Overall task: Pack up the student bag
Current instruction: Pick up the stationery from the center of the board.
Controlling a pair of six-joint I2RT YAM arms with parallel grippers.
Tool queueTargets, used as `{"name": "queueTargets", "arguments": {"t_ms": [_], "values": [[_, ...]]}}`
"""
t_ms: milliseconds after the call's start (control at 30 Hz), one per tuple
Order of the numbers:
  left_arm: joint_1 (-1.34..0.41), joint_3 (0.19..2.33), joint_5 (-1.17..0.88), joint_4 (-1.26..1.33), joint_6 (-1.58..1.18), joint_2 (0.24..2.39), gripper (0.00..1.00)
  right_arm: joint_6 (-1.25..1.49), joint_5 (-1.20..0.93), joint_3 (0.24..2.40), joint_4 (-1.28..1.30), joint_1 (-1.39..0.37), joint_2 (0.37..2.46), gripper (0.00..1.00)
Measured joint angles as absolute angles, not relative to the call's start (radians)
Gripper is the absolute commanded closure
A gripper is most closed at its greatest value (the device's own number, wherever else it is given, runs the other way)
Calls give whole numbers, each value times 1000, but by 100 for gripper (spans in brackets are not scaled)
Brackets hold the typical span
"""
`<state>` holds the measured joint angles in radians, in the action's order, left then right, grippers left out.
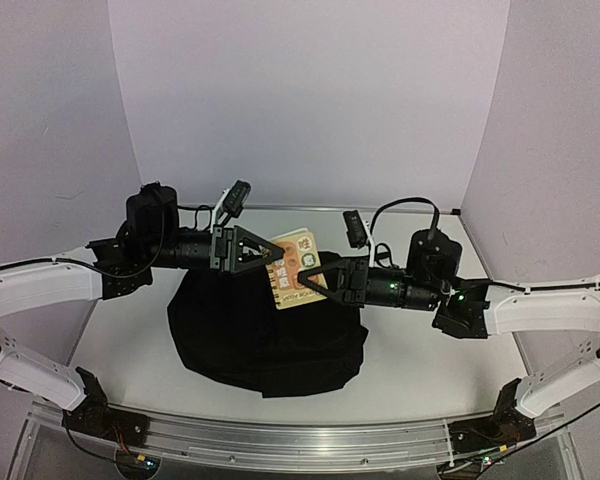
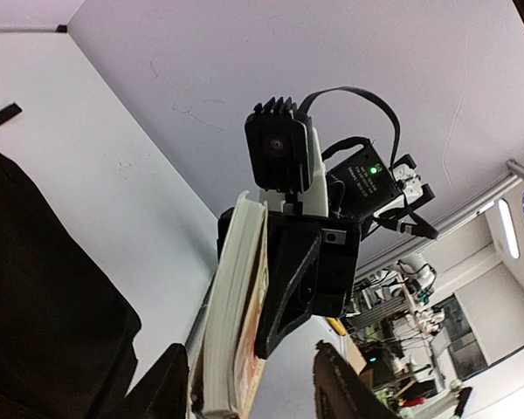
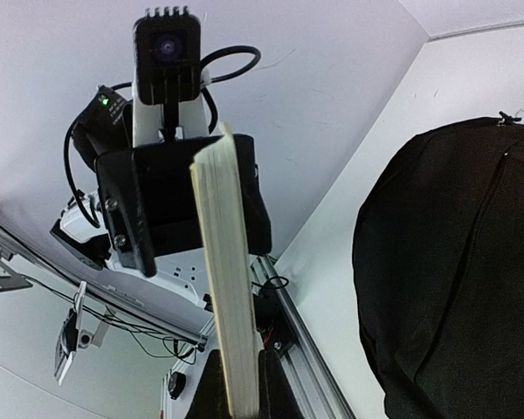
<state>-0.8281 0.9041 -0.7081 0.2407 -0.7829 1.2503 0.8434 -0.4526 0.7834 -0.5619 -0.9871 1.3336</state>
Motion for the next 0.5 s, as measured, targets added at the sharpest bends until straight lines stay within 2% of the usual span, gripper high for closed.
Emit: {"name": "queueTargets", "arguments": {"t_ms": [100, 267, 367, 433, 467, 500], "values": [[-830, 895, -709, 254, -790, 1250, 43, 859, -433, 765, -591, -987, 1333, 100], [-830, 874, -723, 299, -819, 1253, 51, 875, -418, 757, -624, -986, 1333, 100], [-830, 874, -739, 338, -840, 1275, 64, 883, -416, 757, -643, -986, 1333, 100], [-830, 874, -747, 354, -852, 1293, 80, 887, -416, 757, -651, -986, 1333, 100], [-830, 874, -750, 358, -854, 1301, 87, 890, -416, 757, -655, -986, 1333, 98], [-830, 874, -749, 361, -856, 1305, 93, 892, -415, 757, -658, -986, 1333, 91]]}}
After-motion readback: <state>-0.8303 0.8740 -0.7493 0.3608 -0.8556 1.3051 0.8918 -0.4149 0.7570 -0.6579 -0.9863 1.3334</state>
